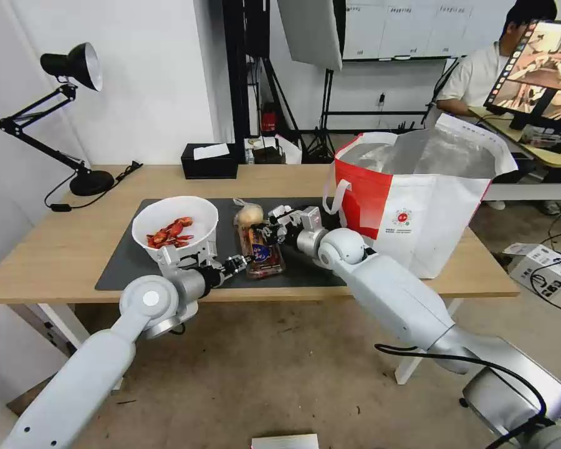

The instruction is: Pick up the trash from the table and place it into the takeout bag.

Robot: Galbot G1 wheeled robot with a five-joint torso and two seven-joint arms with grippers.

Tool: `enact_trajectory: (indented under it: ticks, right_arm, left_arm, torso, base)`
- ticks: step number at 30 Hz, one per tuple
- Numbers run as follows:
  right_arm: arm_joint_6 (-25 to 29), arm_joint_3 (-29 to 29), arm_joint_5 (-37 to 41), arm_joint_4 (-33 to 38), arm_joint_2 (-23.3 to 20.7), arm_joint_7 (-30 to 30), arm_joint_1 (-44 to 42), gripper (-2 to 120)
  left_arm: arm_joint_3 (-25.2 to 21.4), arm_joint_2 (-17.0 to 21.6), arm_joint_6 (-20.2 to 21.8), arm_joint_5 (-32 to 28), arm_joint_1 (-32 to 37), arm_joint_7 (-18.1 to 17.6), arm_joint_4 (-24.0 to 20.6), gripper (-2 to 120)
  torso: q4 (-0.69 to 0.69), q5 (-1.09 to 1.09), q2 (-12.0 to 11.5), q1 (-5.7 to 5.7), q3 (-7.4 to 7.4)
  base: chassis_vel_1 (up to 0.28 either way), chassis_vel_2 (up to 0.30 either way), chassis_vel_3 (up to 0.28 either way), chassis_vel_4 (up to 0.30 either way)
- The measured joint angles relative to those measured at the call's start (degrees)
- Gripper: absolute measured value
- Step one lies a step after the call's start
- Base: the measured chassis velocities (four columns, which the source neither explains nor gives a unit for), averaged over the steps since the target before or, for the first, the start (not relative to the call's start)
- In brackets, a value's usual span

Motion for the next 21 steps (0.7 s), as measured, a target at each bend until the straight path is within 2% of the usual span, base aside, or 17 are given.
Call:
enact_trajectory:
  ticks: [4, 7, 21]
  right_arm:
    - [0.00, 0.03, 0.00, 0.06, 0.00, 0.02, -0.07, 0]
    - [0.00, 0.17, 0.00, 0.06, 0.02, 0.05, -0.05, 0]
    - [0.00, 1.19, 0.30, 0.32, -0.01, 0.13, -0.29, 0]
  left_arm:
    - [-0.03, 0.09, -0.11, 0.11, 0.01, -0.01, 0.01, 16]
    - [-0.03, 0.27, -0.22, 0.17, -0.04, -0.03, 0.16, 1]
    - [0.19, 0.26, -1.38, 0.48, 0.11, 0.16, 0.32, 0]
  torso:
    - [0.00, 0.00, 0.00, 0.00, 0.00]
    - [0.00, 0.00, 0.00, 0.00, 0.00]
    - [0.00, 0.00, 0.00, 0.00, 0.00]
  base:
    - [0.000, 0.000, 0.000, 0.000]
    - [0.000, 0.000, 0.000, 0.000]
    - [0.000, 0.000, 0.000, 0.000]
